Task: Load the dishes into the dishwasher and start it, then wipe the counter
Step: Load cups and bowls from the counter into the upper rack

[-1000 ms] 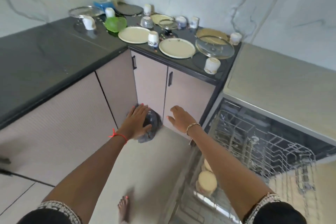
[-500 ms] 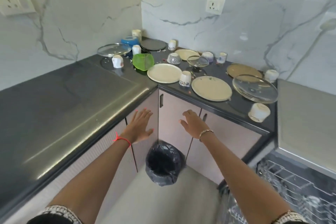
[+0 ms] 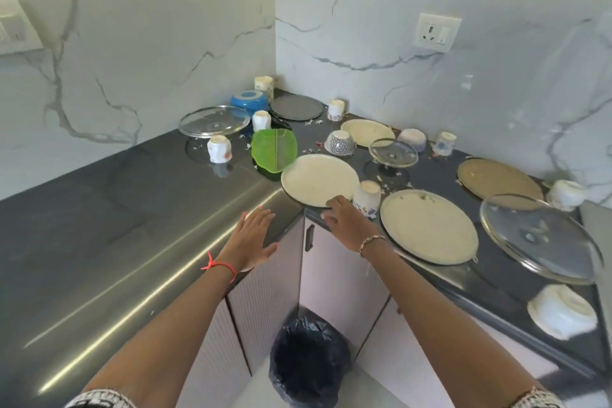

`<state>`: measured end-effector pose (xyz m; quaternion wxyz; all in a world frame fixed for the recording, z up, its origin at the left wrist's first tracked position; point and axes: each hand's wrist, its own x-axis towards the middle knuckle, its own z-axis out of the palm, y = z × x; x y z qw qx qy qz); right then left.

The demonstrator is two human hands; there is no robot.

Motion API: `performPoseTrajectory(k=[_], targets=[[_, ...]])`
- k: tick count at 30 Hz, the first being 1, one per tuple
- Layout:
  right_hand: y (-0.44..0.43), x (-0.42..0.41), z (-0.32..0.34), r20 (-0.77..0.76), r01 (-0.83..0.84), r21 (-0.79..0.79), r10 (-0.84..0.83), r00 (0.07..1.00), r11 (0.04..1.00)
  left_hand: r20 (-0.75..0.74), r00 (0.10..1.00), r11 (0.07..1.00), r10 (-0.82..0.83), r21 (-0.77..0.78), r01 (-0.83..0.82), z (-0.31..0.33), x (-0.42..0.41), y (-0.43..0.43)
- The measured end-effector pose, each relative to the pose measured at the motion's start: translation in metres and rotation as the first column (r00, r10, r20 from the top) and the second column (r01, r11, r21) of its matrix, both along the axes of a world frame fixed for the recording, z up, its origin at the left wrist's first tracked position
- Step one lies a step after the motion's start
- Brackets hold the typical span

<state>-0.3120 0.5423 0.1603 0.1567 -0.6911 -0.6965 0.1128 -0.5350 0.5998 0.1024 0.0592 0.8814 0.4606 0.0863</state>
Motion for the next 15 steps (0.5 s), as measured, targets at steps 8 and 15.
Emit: performPoseTrajectory(k=[8, 15], targets=[[0.136, 0.031, 0.024, 0.080, -0.018, -0.048, 0.022, 0.997, 0.999, 0.101, 0.993, 0.997, 0.065, 0.027, -0.068, 0.011, 0.020, 0.111], [0.241, 0.043, 0.022, 0.003, 0.022, -0.095, -0.022, 1.000, 0.995, 0.153, 0.984, 0.996, 0.089, -0.007, -0.089, 0.020, 0.028, 0.222]])
